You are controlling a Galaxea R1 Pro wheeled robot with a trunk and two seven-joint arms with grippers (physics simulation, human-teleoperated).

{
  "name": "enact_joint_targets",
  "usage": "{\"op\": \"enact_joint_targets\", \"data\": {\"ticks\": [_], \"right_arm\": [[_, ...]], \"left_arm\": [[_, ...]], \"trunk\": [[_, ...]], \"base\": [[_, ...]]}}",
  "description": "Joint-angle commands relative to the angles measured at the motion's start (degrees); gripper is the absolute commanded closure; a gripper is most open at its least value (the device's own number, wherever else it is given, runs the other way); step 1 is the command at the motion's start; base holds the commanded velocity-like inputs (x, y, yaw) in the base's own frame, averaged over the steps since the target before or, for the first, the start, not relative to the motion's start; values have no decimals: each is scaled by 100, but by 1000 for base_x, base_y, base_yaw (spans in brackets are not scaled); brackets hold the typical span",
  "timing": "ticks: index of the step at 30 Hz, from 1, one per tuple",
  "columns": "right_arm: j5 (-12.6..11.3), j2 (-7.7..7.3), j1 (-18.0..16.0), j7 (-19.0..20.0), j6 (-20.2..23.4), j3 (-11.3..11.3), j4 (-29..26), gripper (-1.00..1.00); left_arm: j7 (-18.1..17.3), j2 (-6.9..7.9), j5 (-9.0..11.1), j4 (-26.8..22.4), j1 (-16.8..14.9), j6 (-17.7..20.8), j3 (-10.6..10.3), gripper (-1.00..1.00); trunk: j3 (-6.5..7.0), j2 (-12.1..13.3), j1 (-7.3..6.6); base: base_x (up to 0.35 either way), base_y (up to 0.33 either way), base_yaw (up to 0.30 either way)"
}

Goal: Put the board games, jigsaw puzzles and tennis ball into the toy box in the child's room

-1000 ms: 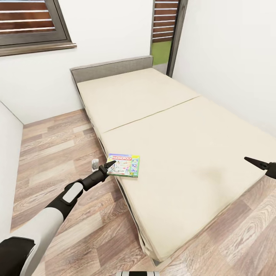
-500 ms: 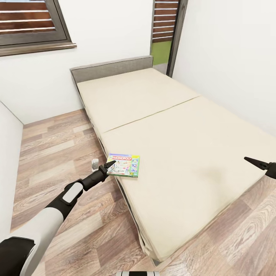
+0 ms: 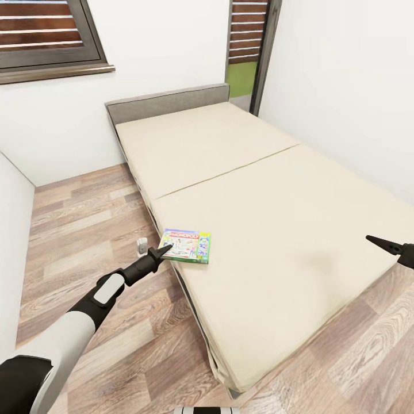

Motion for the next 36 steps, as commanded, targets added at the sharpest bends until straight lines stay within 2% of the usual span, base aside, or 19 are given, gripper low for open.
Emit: {"op": "enact_joint_targets", "data": {"ticks": [1,36], "right_arm": [[30,0,-5,42,23,-6,-1,-100],[28,-3,-5,59,23,-12,-1,-100]], "left_arm": [[-1,6,-22,10,0,-2,-55,100],[-138,14,0,-102,64,-66,-69,100]], "trunk": [[-4,-1,0],[-4,-1,0]], "base": [[0,0,0],[0,0,0]]}}
